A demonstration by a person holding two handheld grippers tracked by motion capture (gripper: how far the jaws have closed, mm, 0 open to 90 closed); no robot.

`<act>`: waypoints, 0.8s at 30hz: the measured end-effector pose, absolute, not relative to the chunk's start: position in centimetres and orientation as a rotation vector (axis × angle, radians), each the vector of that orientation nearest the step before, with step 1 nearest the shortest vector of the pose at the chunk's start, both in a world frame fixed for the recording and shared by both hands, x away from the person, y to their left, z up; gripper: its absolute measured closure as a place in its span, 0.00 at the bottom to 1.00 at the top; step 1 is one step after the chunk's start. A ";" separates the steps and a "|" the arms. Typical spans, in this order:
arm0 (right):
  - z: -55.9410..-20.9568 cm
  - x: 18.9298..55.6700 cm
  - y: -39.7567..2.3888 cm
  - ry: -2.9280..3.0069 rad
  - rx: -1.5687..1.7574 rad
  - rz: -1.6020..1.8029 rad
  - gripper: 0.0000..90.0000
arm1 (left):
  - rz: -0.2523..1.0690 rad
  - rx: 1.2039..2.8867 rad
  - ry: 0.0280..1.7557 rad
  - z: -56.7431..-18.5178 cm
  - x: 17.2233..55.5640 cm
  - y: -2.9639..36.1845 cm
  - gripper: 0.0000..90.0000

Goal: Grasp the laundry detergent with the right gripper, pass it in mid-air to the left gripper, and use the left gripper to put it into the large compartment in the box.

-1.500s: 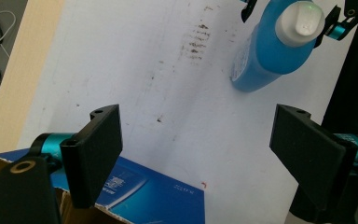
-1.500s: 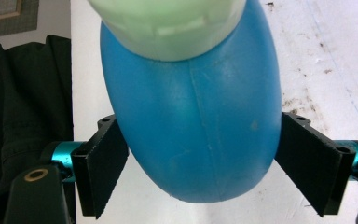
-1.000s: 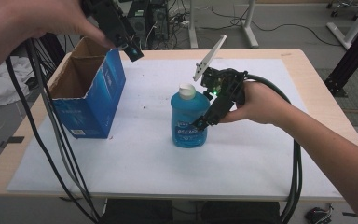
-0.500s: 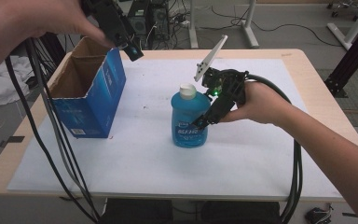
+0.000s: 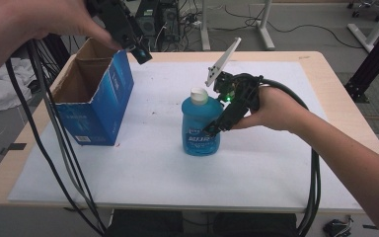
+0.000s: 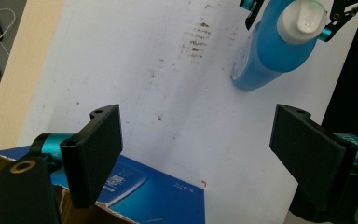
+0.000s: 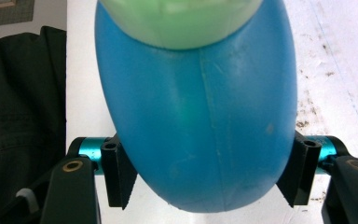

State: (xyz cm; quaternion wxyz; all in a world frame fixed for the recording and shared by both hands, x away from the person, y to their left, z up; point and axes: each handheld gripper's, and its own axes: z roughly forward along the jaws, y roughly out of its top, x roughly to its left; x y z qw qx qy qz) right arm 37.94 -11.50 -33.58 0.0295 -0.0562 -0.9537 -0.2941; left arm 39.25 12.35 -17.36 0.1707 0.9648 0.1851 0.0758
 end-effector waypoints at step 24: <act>-34.0 37.7 -11.3 -2.951 -0.161 -0.909 0.45 | 0.215 2.740 0.528 -17.4 39.2 12.4 0.19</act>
